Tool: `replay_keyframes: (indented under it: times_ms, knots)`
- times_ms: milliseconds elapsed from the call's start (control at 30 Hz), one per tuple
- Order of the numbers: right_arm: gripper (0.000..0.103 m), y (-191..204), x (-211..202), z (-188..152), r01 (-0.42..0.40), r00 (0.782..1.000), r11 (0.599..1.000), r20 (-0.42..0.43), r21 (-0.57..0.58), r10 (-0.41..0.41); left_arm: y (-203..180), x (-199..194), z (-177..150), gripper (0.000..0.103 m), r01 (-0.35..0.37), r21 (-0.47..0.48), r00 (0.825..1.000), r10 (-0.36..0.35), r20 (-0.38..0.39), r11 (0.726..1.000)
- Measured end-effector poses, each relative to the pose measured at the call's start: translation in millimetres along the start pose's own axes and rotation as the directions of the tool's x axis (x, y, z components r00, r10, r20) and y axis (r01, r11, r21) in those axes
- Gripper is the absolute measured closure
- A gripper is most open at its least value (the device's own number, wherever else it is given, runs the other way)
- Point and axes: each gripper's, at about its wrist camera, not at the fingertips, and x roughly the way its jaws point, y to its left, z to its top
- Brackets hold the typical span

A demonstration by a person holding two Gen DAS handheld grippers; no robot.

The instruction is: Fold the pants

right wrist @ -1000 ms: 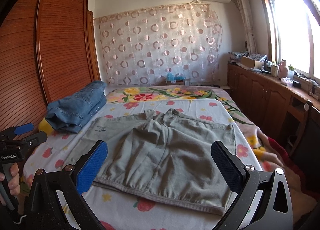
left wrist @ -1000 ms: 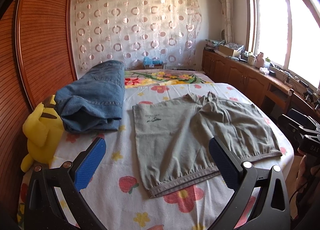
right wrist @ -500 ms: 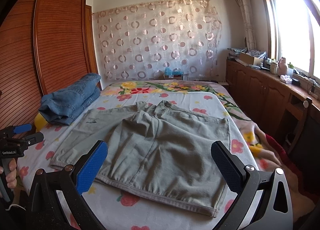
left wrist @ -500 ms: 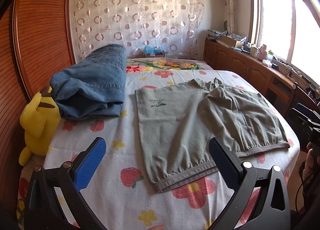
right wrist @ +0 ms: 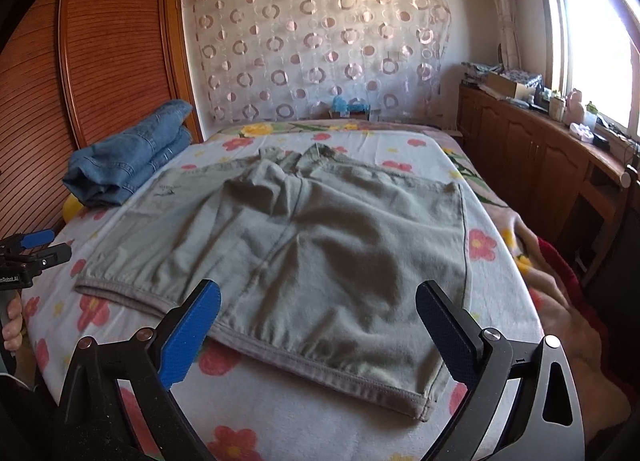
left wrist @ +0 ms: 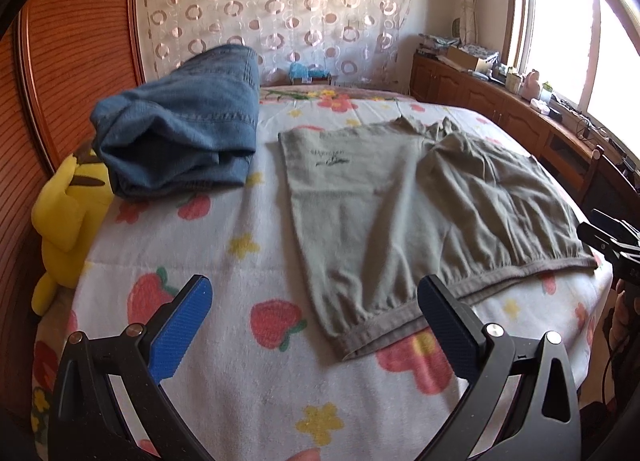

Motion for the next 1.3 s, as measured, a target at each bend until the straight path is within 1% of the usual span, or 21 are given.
replay_keyframes:
  times_ms: [100,200,267,300,367,400,467,533,633,700,833,900,933,967,1033,1100,1200,1267,1300]
  knots:
    - [0.008,-4,2,-1,0.012,0.999,1.0,-0.034,0.001,-0.012,4,2,-7,0.001,0.019,0.002,1.0,-0.019,-0.015,1.0]
    - [0.01,-11,-1,-6,0.023,0.998,1.0,-0.064,0.0,-0.023,6,2,-11,0.009,0.037,-0.002,0.999,-0.037,-0.024,0.999]
    - [0.011,-14,-6,-9,0.032,0.997,0.999,-0.075,-0.008,-0.033,7,3,-14,0.019,0.059,-0.005,0.998,-0.06,-0.038,0.998]
    - [0.011,-16,-9,-11,0.04,0.996,0.999,-0.08,-0.014,-0.041,7,4,-15,0.022,0.07,-0.005,0.997,-0.07,-0.044,0.998]
    - [0.011,-15,-17,-11,0.047,0.995,0.999,-0.084,-0.019,-0.049,6,4,-18,0.034,0.089,-0.002,0.994,-0.089,-0.055,0.996]
    - [0.011,-15,-21,-12,0.047,0.995,0.999,-0.085,-0.018,-0.048,6,4,-19,0.038,0.101,0.0,0.993,-0.1,-0.058,0.995]
    - [0.011,-15,-27,-13,0.05,0.995,0.999,-0.084,-0.017,-0.052,4,3,-22,0.05,0.131,0.004,0.989,-0.13,-0.066,0.991]
    - [0.011,-17,-31,-16,0.052,0.995,0.999,-0.084,-0.014,-0.053,2,3,-23,0.057,0.14,0.01,0.988,-0.139,-0.071,0.99]
    - [0.011,-17,-33,-20,0.054,0.994,0.998,-0.094,-0.014,-0.055,-1,4,-24,0.058,0.14,0.015,0.987,-0.139,-0.078,0.99]
    - [0.011,-17,-34,-25,0.059,0.995,0.998,-0.084,-0.026,-0.061,-1,4,-24,0.058,0.138,0.02,0.987,-0.136,-0.08,0.99]
    - [0.011,-18,-40,-28,0.057,0.995,0.998,-0.078,-0.03,-0.059,-4,5,-24,0.058,0.117,0.048,0.991,-0.113,-0.078,0.992]
    - [0.011,-17,-37,-28,0.059,0.995,0.998,-0.075,-0.034,-0.062,-5,5,-24,0.068,0.123,0.06,0.99,-0.118,-0.076,0.991]
    - [0.011,-17,-42,-30,0.059,0.995,0.998,-0.074,-0.034,-0.061,-5,5,-24,0.078,0.142,0.059,0.987,-0.137,-0.078,0.988]
    - [0.011,-17,-38,-28,0.059,0.995,0.998,-0.075,-0.034,-0.061,-6,4,-24,0.084,0.15,0.062,0.986,-0.145,-0.079,0.987]
    - [0.011,-17,-41,-30,0.059,0.995,0.998,-0.076,-0.035,-0.062,-10,4,-21,0.093,0.139,0.075,0.988,-0.133,-0.076,0.988]
    - [0.011,-16,-35,-26,0.057,0.995,0.998,-0.079,-0.036,-0.059,-10,1,-17,0.095,0.152,0.069,0.987,-0.147,-0.069,0.986]
    - [0.011,-17,-35,-24,0.049,0.995,0.998,-0.085,-0.038,-0.052,-14,-5,-8,0.096,0.172,0.077,0.984,-0.168,-0.052,0.982]
    - [0.014,-19,-31,-18,0.043,0.995,0.998,-0.091,-0.039,-0.046,-18,-11,2,0.097,0.195,0.081,0.981,-0.193,-0.034,0.977]
    - [0.017,-19,-28,-14,0.04,0.995,0.999,-0.092,-0.037,-0.043,-21,-13,5,0.097,0.203,0.083,0.979,-0.201,-0.026,0.976]
